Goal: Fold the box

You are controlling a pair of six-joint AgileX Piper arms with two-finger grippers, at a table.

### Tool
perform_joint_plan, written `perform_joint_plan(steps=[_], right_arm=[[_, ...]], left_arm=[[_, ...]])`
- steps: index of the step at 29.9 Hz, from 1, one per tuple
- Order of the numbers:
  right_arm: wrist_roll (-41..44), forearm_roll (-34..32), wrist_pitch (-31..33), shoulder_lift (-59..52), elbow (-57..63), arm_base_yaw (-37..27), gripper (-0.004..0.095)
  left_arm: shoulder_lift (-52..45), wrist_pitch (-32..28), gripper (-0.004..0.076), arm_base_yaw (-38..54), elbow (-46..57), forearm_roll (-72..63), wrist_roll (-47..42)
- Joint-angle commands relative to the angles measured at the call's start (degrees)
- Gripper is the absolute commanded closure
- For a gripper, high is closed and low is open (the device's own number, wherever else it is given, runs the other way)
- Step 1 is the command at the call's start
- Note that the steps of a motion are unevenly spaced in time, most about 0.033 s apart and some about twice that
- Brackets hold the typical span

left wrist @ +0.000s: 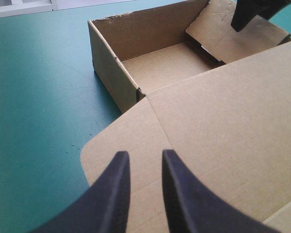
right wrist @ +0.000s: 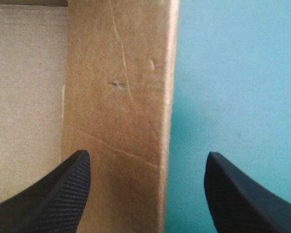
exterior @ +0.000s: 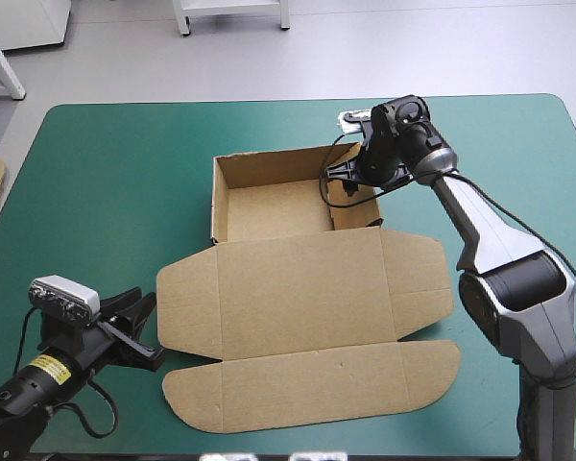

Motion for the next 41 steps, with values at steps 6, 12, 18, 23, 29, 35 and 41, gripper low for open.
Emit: perform_joint_plan(steps=[6, 12, 18, 23, 29, 35, 41], right_arm=[[-0.4, 1.7, 0.2, -1.7, -1.8, -0.4, 0.0303], [-3.4, 2.2, 0.2, -1.7, -1.8, -0.4, 0.0933], [-4.1, 2.1, 0.2, -1.7, -1.8, -0.4, 0.0917], [-4.6, 1.4, 0.2, -1.7, -1.8, -1.8, 0.0921], [-7.2, 4.1, 0.3, -1.7, -1.8, -6.2, 0.0921], [-8.7, 3.8, 0.3, -2.4, 1.7, -12.0, 0.0920], [-8.8, -0.2, 0.3, -2.6, 4.0, -17.5, 0.0920]], left_arm=[[0.0, -4.0, 0.0553, -0.3, -1.7, -0.8, 0.0], [0.0, -4.0, 0.0553, -0.3, -1.7, -0.8, 0.0], [0.0, -3.3, 0.0553, -0.3, -1.7, -0.8, 0.0], [0.0, -3.0, 0.0553, -0.3, -1.7, -0.8, 0.0], [0.0, -3.0, 0.0553, -0.3, -1.7, -0.6, 0.0], [0.0, -3.0, 0.0553, -0.3, -1.7, -0.6, 0.0], [0.0, -2.9, 0.0553, -0.3, -1.7, -0.6, 0.0]])
